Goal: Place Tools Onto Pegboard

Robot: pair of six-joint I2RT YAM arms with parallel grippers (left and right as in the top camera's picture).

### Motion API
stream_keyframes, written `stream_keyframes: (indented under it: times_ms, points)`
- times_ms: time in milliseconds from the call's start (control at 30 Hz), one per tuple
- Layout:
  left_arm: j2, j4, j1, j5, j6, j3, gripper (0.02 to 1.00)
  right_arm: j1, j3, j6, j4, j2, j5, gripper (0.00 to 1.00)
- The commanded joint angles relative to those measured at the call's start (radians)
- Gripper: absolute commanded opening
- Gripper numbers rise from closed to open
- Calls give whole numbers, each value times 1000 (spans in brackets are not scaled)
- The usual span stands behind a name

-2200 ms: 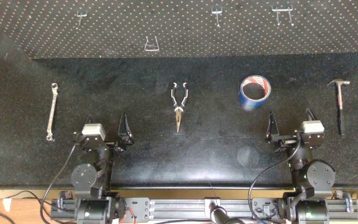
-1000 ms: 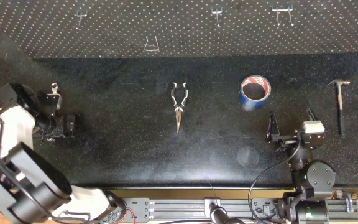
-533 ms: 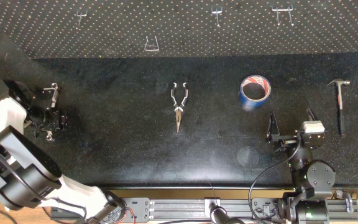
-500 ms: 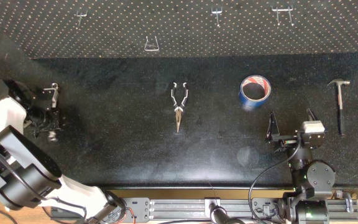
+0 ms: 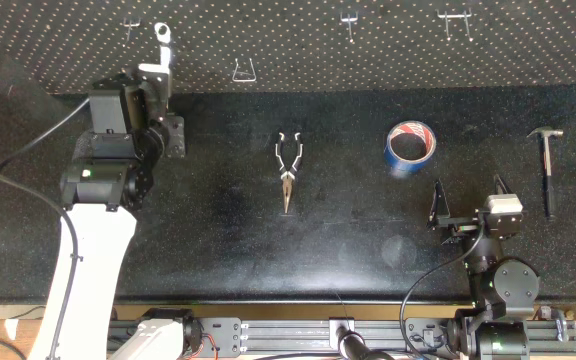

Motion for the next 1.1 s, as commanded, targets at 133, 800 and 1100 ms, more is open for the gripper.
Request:
stream_keyframes:
  times_ms: [133,800,1100]
  points:
    - [-6,54,10,-204,-172,-35,29,8,-4,11,-3,-7,2,980]
    - [80,71,23,-198,-206,-78,993,8,-4,11,-3,-7,2,980]
    - [27,-167,23,-164,103,-76,993,8,-4,11,-3,-7,2,980]
